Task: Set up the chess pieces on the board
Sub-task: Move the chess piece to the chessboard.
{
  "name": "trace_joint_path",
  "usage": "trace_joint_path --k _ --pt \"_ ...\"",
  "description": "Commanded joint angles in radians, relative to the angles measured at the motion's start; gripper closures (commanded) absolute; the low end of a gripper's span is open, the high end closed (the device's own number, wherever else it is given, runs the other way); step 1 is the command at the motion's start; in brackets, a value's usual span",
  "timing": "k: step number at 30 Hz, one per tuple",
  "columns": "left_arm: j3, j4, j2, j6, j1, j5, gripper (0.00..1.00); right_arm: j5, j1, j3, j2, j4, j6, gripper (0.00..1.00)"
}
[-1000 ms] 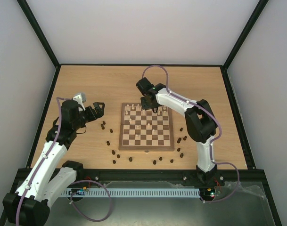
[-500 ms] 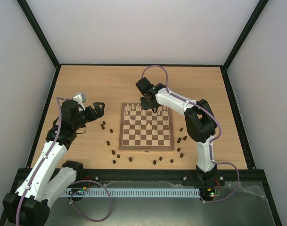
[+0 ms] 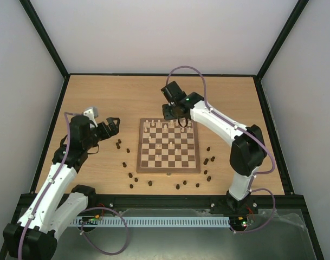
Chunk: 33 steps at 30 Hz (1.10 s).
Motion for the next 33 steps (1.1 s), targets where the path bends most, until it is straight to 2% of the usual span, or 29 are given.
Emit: trace_joint_path --k 1,10,22,30,33 --pt "-0.010 0.022 -0.008 0.002 -0.006 -0.010 0.01 -0.060 0.033 -0.063 -0.011 -0.061 0.000 0.62" --pt "-0.011 0.016 -0.018 0.000 -0.006 -0.015 0.01 -0.075 0.063 -0.114 0.029 -0.039 0.019 0.60" --pt "-0.012 0.013 -0.021 0.002 -0.006 -0.015 0.01 -0.038 0.063 -0.044 0.131 -0.054 0.014 0.61" --pt "-0.014 0.015 -0.020 0.004 -0.005 -0.012 0.01 -0.005 0.064 0.011 0.179 -0.068 0.008 0.64" --pt "-0.014 0.016 -0.021 0.004 -0.006 -0.012 0.01 0.007 0.063 0.026 0.195 -0.078 0.008 0.68"
